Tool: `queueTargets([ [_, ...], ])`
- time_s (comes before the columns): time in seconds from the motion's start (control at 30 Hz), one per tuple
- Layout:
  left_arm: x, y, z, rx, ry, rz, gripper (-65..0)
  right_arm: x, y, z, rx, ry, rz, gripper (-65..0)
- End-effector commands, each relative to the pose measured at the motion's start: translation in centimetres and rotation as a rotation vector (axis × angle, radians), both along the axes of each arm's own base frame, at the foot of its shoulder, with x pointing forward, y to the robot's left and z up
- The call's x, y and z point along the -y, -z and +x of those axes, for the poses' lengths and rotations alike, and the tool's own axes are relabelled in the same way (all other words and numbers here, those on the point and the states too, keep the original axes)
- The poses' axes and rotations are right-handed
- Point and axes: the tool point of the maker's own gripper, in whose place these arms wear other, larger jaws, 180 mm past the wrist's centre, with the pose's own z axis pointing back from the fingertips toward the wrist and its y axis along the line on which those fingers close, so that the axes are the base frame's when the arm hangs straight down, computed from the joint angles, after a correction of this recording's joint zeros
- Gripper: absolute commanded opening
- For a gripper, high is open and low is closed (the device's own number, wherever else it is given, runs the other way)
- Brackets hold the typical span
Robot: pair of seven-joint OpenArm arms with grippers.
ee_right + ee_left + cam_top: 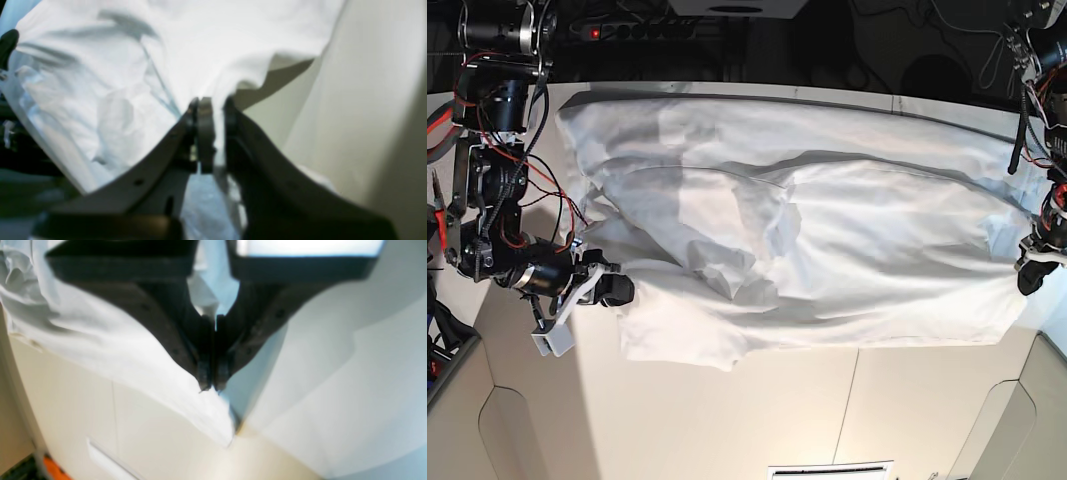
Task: Layout the t-shirt on the table in an organized manner, then fold the t-shirt properly
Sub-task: 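Lift the shirt edge with the right gripper and fold it across the shirt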
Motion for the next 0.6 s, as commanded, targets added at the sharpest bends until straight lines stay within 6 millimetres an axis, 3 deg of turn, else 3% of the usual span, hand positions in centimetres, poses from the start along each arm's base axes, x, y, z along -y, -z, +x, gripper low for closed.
queueTargets([
  [0.0,-1.4,-2.5,0.4,0.069,-0.015,0.02,-65.0,0.5,-1.9,0.9,0.067,0.002,-0.003,-65.0],
  [0.27,-4.4,-2.5,-4.2,0.074,-0.117,-0.022,-65.0,2.8,-2.8,-1.4,0.108,0.025,-0.064,-65.0],
  [0.57,-5.4,-4.6,-8.2,0.081,-0.124,-0.068,-65.0,4.7,-2.9,-5.1,0.117,0.084,-0.072,-65.0],
])
